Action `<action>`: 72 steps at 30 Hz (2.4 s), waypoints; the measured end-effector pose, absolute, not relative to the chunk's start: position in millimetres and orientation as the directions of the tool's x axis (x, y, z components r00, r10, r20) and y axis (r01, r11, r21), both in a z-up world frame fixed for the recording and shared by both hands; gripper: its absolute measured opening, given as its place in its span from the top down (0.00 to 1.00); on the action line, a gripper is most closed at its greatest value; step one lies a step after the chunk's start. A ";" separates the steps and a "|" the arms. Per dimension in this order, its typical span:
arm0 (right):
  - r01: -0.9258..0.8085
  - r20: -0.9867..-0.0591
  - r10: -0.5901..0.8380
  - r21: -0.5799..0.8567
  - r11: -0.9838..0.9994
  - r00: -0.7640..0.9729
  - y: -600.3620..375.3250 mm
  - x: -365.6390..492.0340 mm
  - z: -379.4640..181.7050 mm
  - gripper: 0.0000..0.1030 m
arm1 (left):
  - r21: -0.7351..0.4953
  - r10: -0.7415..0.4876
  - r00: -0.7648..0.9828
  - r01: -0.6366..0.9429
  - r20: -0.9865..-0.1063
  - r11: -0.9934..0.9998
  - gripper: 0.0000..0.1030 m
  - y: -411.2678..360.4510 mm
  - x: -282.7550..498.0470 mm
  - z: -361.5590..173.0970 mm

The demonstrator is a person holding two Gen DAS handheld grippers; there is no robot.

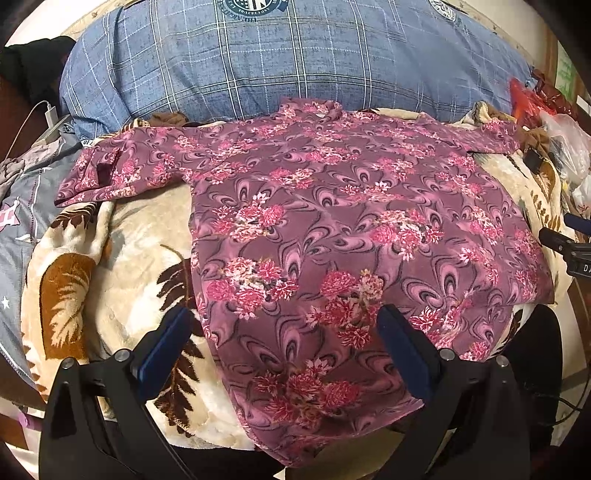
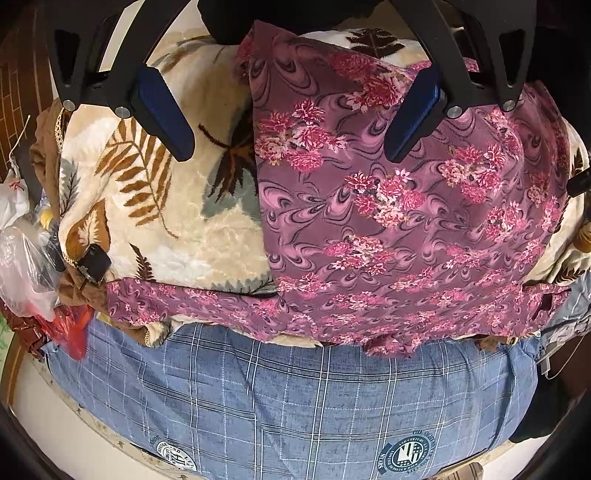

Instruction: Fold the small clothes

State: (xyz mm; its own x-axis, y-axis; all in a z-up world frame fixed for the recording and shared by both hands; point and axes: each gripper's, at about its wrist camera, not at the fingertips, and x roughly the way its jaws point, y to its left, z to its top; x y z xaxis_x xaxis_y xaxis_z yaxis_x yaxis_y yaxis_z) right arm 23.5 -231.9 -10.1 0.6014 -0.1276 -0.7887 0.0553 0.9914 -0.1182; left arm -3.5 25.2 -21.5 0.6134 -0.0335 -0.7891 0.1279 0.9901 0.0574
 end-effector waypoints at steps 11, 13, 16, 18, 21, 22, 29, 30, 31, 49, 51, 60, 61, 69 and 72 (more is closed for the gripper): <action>0.051 -0.789 -0.128 -0.122 0.991 0.601 -231.0 24.3 -9.9 0.00 | 0.053 -0.034 0.609 0.124 -0.793 0.991 0.02 24.6 -1.3 -24.7; 0.047 -0.789 -0.124 -0.120 0.992 0.602 -230.8 24.2 -9.9 0.00 | 0.054 -0.032 0.607 0.124 -0.794 0.991 0.02 24.8 -0.3 -25.0; 0.042 -0.788 -0.120 -0.120 0.992 0.604 -230.0 24.3 -10.2 0.01 | 0.047 -0.037 0.601 0.124 -0.799 0.991 0.02 26.0 1.1 -25.4; 0.046 -0.784 -0.116 -0.111 0.993 0.610 -231.9 24.3 -9.1 0.02 | 0.017 -0.055 0.592 0.116 -0.804 0.993 0.02 33.6 3.9 -23.0; 0.087 -0.776 -0.114 -0.076 0.993 0.620 -247.6 21.7 -3.7 0.02 | -0.046 -0.057 0.595 0.033 -0.801 0.998 0.02 70.2 12.4 -12.1; 0.109 -0.777 -0.117 -0.063 0.992 0.619 -257.9 20.2 -1.7 0.02 | -0.069 -0.058 0.595 0.003 -0.802 0.998 0.02 83.8 14.1 -9.5; 0.145 -0.818 -0.004 0.096 0.985 0.576 -310.8 0.9 -12.1 0.01 | -0.189 -0.155 0.493 -0.021 -0.856 0.982 0.02 117.5 -2.0 -34.9; 0.131 -0.825 0.043 0.141 0.981 0.563 -314.5 -1.0 -16.2 0.01 | -0.221 -0.196 0.473 0.003 -0.859 0.975 0.02 112.4 -5.9 -40.8; 0.109 -0.830 0.113 0.204 0.973 0.546 -318.0 -4.2 -22.7 0.01 | -0.260 -0.250 0.442 0.041 -0.862 0.965 0.02 102.0 -10.7 -49.3; -0.158 -0.653 0.482 0.491 0.857 0.584 -309.4 -27.8 21.2 0.96 | -0.299 -0.304 0.507 0.093 -0.807 0.950 1.00 111.2 -7.7 12.3; -0.133 -0.618 0.495 0.536 0.834 0.611 -320.8 -30.0 30.6 0.96 | -0.314 -0.316 0.494 0.089 -0.810 0.945 1.00 116.2 -7.8 5.8; 0.147 -0.782 0.387 0.511 0.847 0.488 -339.8 -7.7 -51.6 0.83 | -0.324 -0.331 0.311 0.077 -0.891 0.943 0.67 82.8 -4.1 -75.2; 0.157 -0.783 0.384 0.512 0.845 0.489 -340.7 -8.8 -50.6 0.72 | -0.322 -0.338 0.317 0.102 -0.886 0.941 0.52 75.5 -5.6 -75.2; 0.142 -0.771 0.421 0.540 0.830 0.478 -341.6 -11.0 -62.1 0.37 | -0.363 -0.370 0.304 0.079 -0.878 0.928 0.38 75.3 -16.7 -69.3; 0.123 -0.783 0.412 0.519 0.846 0.466 -338.4 -12.4 -63.1 0.37 | -0.315 -0.324 0.333 0.080 -0.885 0.946 0.37 84.4 -26.5 -62.4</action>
